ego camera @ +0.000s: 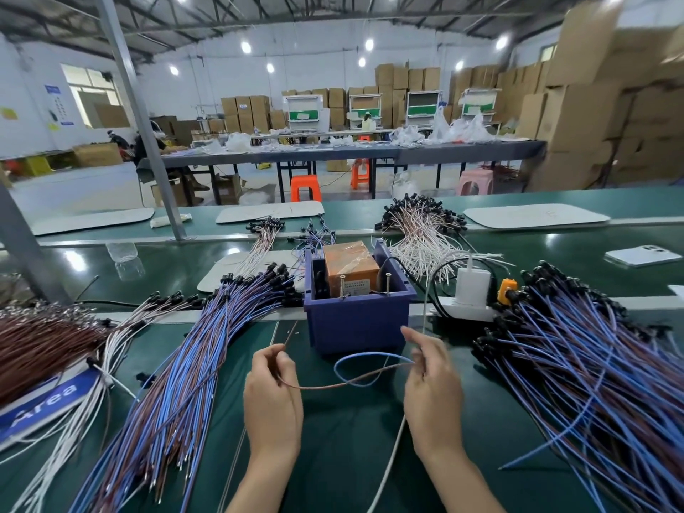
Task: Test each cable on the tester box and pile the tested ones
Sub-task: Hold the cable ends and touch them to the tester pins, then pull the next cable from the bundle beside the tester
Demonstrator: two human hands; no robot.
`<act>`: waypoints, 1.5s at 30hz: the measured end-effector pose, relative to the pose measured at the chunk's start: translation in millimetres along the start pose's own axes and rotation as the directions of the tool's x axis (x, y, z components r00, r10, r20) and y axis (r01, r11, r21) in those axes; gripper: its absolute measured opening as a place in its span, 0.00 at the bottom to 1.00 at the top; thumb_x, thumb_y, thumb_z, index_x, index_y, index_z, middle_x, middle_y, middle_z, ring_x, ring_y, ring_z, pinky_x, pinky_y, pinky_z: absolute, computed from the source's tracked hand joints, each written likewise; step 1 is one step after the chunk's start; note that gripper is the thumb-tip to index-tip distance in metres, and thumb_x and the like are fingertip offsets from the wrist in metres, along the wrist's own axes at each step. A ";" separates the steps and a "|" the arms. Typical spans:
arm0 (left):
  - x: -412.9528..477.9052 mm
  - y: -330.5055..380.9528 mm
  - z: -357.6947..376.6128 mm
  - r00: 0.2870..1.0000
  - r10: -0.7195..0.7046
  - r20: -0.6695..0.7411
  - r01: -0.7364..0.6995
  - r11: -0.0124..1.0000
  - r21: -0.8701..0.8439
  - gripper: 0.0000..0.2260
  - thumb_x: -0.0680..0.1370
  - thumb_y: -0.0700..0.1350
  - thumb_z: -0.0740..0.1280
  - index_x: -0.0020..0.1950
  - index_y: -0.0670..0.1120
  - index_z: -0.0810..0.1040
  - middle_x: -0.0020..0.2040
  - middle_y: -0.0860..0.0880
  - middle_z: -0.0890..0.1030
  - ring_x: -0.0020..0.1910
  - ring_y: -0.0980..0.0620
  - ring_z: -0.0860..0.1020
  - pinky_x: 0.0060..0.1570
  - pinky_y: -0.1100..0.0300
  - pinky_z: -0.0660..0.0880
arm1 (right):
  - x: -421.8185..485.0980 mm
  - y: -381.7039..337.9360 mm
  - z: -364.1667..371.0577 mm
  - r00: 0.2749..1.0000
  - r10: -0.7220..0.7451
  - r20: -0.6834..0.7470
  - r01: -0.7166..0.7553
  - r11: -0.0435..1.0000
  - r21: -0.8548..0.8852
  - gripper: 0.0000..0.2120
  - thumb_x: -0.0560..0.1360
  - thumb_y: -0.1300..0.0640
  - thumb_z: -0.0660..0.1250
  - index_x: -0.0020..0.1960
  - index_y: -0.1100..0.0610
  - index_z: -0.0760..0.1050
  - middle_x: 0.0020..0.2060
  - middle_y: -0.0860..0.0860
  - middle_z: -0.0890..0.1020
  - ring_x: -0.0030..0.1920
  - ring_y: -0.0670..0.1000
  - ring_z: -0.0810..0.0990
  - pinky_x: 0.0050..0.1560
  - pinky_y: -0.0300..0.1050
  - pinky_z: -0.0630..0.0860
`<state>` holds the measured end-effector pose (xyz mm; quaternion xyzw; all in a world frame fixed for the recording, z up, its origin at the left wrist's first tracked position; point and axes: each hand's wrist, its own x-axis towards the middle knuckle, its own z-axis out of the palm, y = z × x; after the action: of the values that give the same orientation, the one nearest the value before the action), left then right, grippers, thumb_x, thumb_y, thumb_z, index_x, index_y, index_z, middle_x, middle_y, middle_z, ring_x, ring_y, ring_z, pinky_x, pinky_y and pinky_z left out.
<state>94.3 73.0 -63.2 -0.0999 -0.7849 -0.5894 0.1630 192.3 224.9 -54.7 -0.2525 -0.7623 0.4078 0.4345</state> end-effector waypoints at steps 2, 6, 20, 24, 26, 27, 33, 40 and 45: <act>-0.4 -4.1 -4.6 0.998 -0.060 0.024 0.060 0.998 0.031 0.05 0.83 0.42 0.61 0.55 0.49 0.76 0.45 0.48 0.80 0.49 0.43 0.77 0.46 0.53 0.71 | -1.7 -0.2 -2.8 1.000 0.004 -0.006 -0.004 1.000 0.005 0.28 0.74 0.78 0.59 0.62 0.50 0.79 0.51 0.40 0.77 0.52 0.34 0.75 0.47 0.22 0.68; -8.9 -3.2 -13.1 0.988 -0.087 0.125 0.066 0.985 0.160 0.16 0.80 0.31 0.61 0.65 0.42 0.77 0.57 0.44 0.81 0.59 0.43 0.75 0.61 0.49 0.72 | -6.5 1.5 -7.0 0.998 0.033 -0.058 -0.033 0.999 0.007 0.19 0.80 0.70 0.59 0.58 0.49 0.79 0.51 0.44 0.77 0.49 0.38 0.76 0.44 0.31 0.73; -39.1 109.9 -29.3 0.626 0.656 0.421 -0.778 0.567 0.272 0.13 0.83 0.55 0.61 0.55 0.51 0.83 0.42 0.55 0.76 0.42 0.53 0.78 0.35 0.57 0.77 | 17.0 -60.6 -52.4 0.874 -0.479 0.085 0.454 0.742 -0.494 0.14 0.70 0.68 0.71 0.50 0.51 0.81 0.48 0.49 0.80 0.32 0.52 0.80 0.33 0.46 0.76; -33.5 147.8 -25.7 0.563 0.694 0.450 -0.826 0.497 0.266 0.11 0.84 0.53 0.61 0.52 0.52 0.82 0.43 0.54 0.78 0.38 0.50 0.80 0.28 0.52 0.76 | 45.5 -95.7 -75.3 0.759 -0.630 0.166 0.609 0.597 -0.523 0.14 0.71 0.65 0.69 0.54 0.52 0.81 0.49 0.50 0.80 0.43 0.53 0.82 0.49 0.48 0.70; -31.4 164.4 -23.7 0.586 0.703 0.403 -0.805 0.562 0.190 0.12 0.85 0.53 0.59 0.54 0.52 0.81 0.47 0.55 0.80 0.41 0.50 0.81 0.32 0.50 0.77 | 56.0 -107.8 -87.7 0.748 -0.662 0.046 0.575 0.612 -0.543 0.19 0.76 0.63 0.68 0.66 0.53 0.75 0.56 0.52 0.80 0.53 0.54 0.79 0.56 0.49 0.68; -29.4 172.9 -22.8 0.618 0.695 0.368 -0.774 0.620 0.129 0.12 0.85 0.53 0.60 0.54 0.52 0.81 0.48 0.56 0.81 0.42 0.51 0.81 0.35 0.50 0.78 | 59.4 -112.7 -94.7 0.771 -0.635 -0.050 0.528 0.681 -0.507 0.23 0.78 0.60 0.67 0.72 0.53 0.69 0.61 0.53 0.77 0.59 0.53 0.76 0.61 0.49 0.67; -19.5 222.8 -13.9 0.810 0.498 0.309 -0.394 0.853 -0.342 0.10 0.83 0.55 0.61 0.51 0.56 0.81 0.40 0.57 0.82 0.33 0.55 0.79 0.32 0.59 0.75 | 57.1 -121.3 -129.6 0.976 -0.216 0.020 0.215 0.976 0.040 0.23 0.83 0.40 0.55 0.77 0.43 0.62 0.65 0.41 0.76 0.61 0.38 0.75 0.59 0.37 0.72; -12.7 247.9 15.3 0.890 0.287 0.353 -0.049 0.833 -0.552 0.12 0.86 0.48 0.58 0.50 0.50 0.80 0.35 0.58 0.81 0.30 0.58 0.76 0.28 0.64 0.73 | 38.4 -92.9 -163.1 0.939 -0.267 0.216 0.279 0.960 -0.023 0.20 0.82 0.42 0.54 0.55 0.51 0.81 0.32 0.38 0.79 0.31 0.41 0.76 0.33 0.34 0.71; -24.5 249.9 48.2 0.845 0.168 0.507 0.164 0.821 -0.546 0.13 0.86 0.47 0.58 0.48 0.48 0.80 0.37 0.53 0.80 0.29 0.57 0.76 0.29 0.62 0.72 | 34.1 -64.6 -186.9 0.987 -0.065 0.149 0.056 0.997 0.060 0.19 0.81 0.37 0.54 0.68 0.41 0.72 0.57 0.38 0.77 0.54 0.34 0.76 0.59 0.41 0.75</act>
<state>197.5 191.3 138.5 -0.3046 -0.5855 -0.7448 -0.0987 335.8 290.5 69.3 -0.1853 -0.7887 0.4336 0.3945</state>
